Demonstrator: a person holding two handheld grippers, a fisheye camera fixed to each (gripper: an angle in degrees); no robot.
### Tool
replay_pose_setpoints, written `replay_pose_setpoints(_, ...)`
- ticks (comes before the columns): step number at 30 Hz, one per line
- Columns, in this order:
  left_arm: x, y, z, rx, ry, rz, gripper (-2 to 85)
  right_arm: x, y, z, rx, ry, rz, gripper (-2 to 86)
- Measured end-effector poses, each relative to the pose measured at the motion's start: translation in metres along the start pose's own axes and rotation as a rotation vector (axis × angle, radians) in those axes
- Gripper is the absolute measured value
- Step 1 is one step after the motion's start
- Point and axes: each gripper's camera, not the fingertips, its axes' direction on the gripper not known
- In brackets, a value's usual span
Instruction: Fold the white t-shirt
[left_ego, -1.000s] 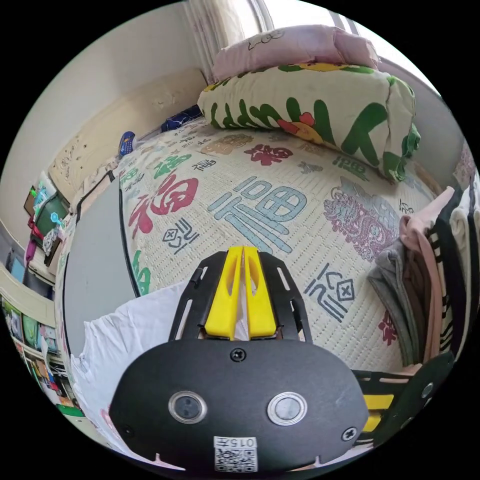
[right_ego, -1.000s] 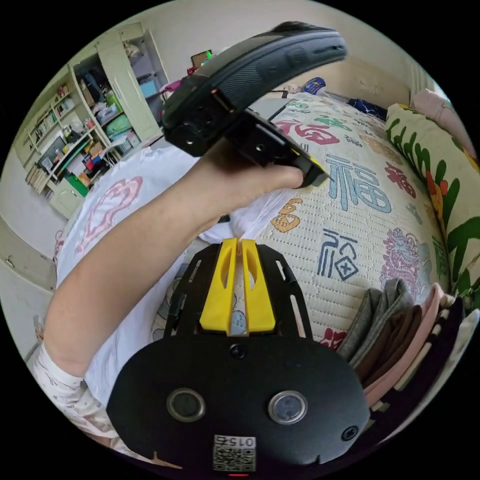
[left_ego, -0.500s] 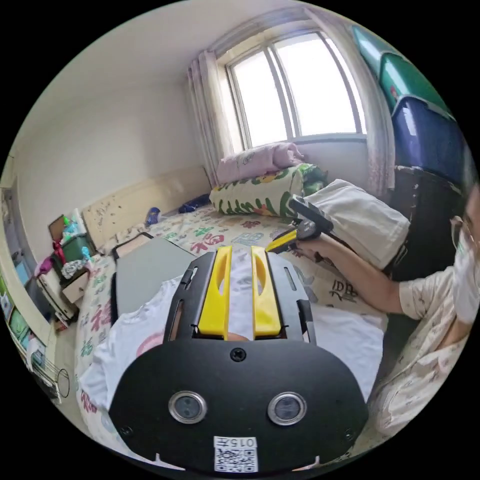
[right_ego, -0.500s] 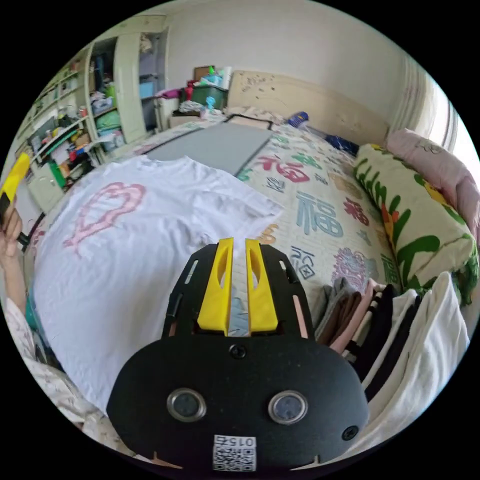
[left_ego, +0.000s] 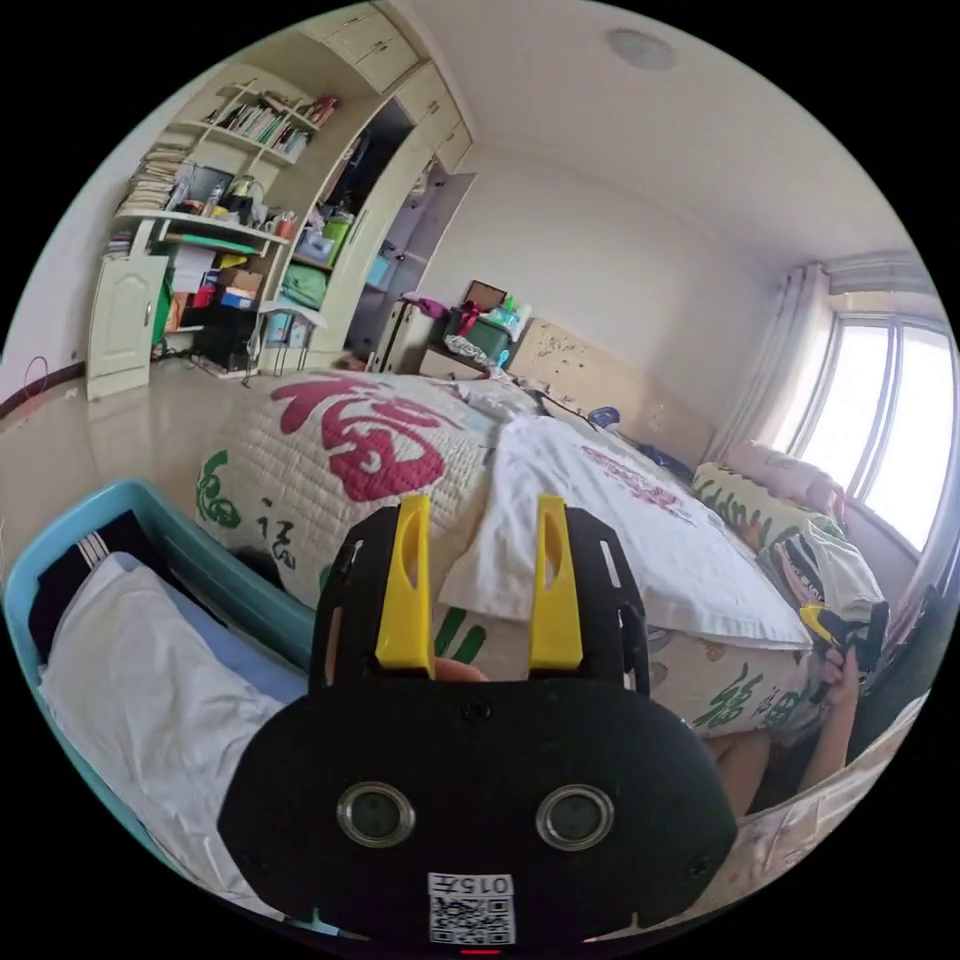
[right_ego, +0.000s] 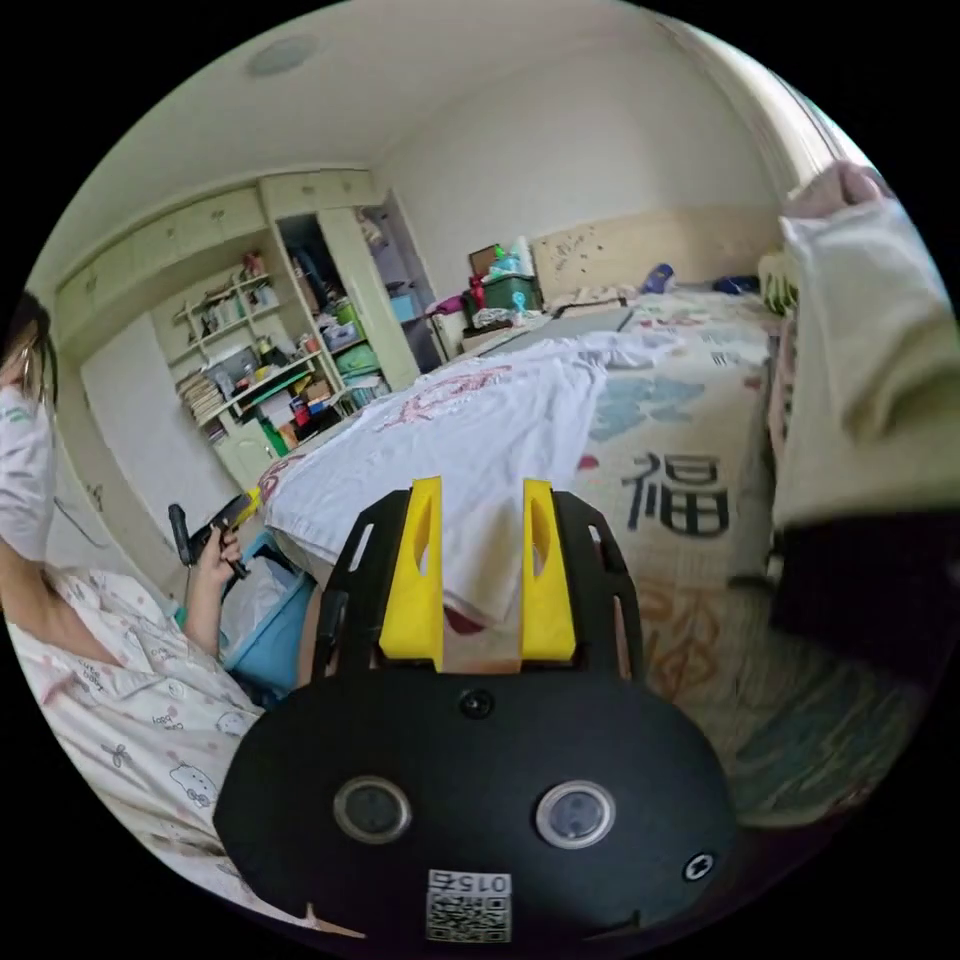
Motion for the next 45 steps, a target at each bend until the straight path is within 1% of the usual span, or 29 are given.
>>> replay_pose_setpoints(3, -0.018, -0.014, 0.003, -0.037, 0.075, -0.034, 14.1, -0.013, 0.029, -0.009, -0.010, 0.084, 0.014, 12.2)
replay_pose_setpoints(6, -0.024, -0.025, -0.011, -0.015, 0.055, -0.024, 11.9, -0.028, 0.043, -0.013, -0.024, 0.131, 0.000, 10.9)
replay_pose_setpoints(8, -0.025, -0.034, -0.014, -0.063, 0.115, 0.006, 9.4, -0.035, 0.049, -0.015, -0.040, 0.137, -0.002, 8.6)
replay_pose_setpoints(9, -0.026, -0.039, -0.019, -0.085, 0.135, 0.021, 7.7, -0.039, 0.053, -0.016, -0.050, 0.130, -0.012, 5.7)
replay_pose_setpoints(11, -0.027, -0.046, -0.029, -0.091, 0.192, 0.065, 4.7, -0.045, 0.060, -0.018, -0.044, 0.128, -0.029, 2.3)
replay_pose_setpoints(12, -0.029, -0.051, -0.037, -0.089, 0.252, 0.074, 1.7, -0.048, 0.064, -0.020, -0.034, 0.132, -0.041, 0.9)
replay_pose_setpoints(17, -0.043, -0.070, -0.085, 0.018, 0.241, 0.029, 0.2, -0.053, 0.078, -0.040, 0.039, 0.190, -0.008, -0.6)
replay_pose_setpoints(20, -0.045, -0.079, -0.103, 0.045, 0.244, 0.026, 0.3, -0.047, 0.088, -0.056, 0.081, 0.114, 0.025, -0.8)
replay_pose_setpoints(21, -0.044, -0.081, -0.107, 0.044, 0.238, 0.036, 0.3, -0.046, 0.091, -0.057, 0.078, 0.097, 0.030, -0.9)
replay_pose_setpoints(27, -0.042, -0.079, -0.105, -0.005, 0.175, 0.043, 0.1, -0.063, 0.103, -0.028, -0.008, 0.187, -0.008, -0.9)
replay_pose_setpoints(31, -0.052, -0.061, -0.089, -0.072, 0.099, -0.009, -0.5, -0.076, 0.107, -0.005, -0.055, 0.228, -0.045, -0.7)
replay_pose_setpoints(33, -0.052, -0.053, -0.091, -0.049, 0.109, -0.011, -0.5, -0.086, 0.106, 0.000, -0.063, 0.257, -0.081, -0.6)
replay_pose_setpoints(35, -0.050, -0.048, -0.094, -0.031, 0.078, -0.009, -0.5, -0.095, 0.106, 0.006, -0.068, 0.293, -0.120, -0.5)
replay_pose_setpoints(37, -0.044, -0.042, -0.098, -0.019, -0.016, 0.005, -0.5, -0.104, 0.103, 0.012, -0.075, 0.327, -0.148, -0.4)
replay_pose_setpoints(38, -0.042, -0.040, -0.099, -0.014, -0.032, 0.012, -0.4, -0.106, 0.102, 0.013, -0.077, 0.333, -0.151, -0.3)
replay_pose_setpoints(41, -0.023, -0.030, -0.105, 0.020, -0.071, 0.087, 0.2, -0.112, 0.095, 0.019, -0.082, 0.341, -0.155, 0.0)
replay_pose_setpoints(45, 0.023, -0.006, -0.110, 0.131, -0.164, 0.264, 1.2, -0.115, 0.083, 0.021, -0.076, 0.344, -0.170, 0.6)
